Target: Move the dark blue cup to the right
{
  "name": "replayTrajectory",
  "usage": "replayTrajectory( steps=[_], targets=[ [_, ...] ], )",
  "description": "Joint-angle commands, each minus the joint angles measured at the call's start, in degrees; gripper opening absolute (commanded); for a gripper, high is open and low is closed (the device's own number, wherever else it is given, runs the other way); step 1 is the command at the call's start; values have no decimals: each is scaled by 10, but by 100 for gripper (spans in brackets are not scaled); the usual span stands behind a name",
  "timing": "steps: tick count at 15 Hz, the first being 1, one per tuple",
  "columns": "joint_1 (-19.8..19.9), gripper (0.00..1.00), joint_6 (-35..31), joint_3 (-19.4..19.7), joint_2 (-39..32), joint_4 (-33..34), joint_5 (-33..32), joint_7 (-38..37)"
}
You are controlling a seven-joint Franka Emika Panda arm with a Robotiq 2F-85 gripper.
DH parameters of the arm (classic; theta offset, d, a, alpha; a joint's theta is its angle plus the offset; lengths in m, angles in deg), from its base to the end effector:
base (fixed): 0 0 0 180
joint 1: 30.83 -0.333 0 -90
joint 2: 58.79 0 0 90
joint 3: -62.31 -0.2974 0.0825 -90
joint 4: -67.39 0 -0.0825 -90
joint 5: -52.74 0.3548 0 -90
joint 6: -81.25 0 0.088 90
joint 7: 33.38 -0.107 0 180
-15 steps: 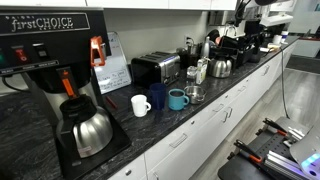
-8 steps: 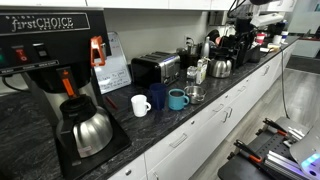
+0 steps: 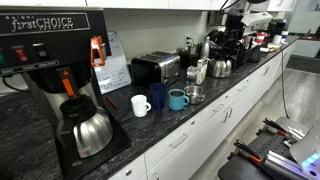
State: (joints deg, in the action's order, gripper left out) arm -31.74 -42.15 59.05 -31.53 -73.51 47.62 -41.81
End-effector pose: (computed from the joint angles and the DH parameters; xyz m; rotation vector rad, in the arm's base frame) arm 0.3994 0.0267 0.4779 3.0430 -0.0541 0.2736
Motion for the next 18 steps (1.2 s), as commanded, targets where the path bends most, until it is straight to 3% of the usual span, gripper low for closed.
replayTrajectory(
  steps=[1, 11, 18],
  targets=[
    [3, 100, 1, -3, 0, 1, 2, 1],
    [3, 100, 0, -3, 0, 1, 2, 1],
    [-32, 100, -41, -55, -5, 8, 4, -28]
  ],
)
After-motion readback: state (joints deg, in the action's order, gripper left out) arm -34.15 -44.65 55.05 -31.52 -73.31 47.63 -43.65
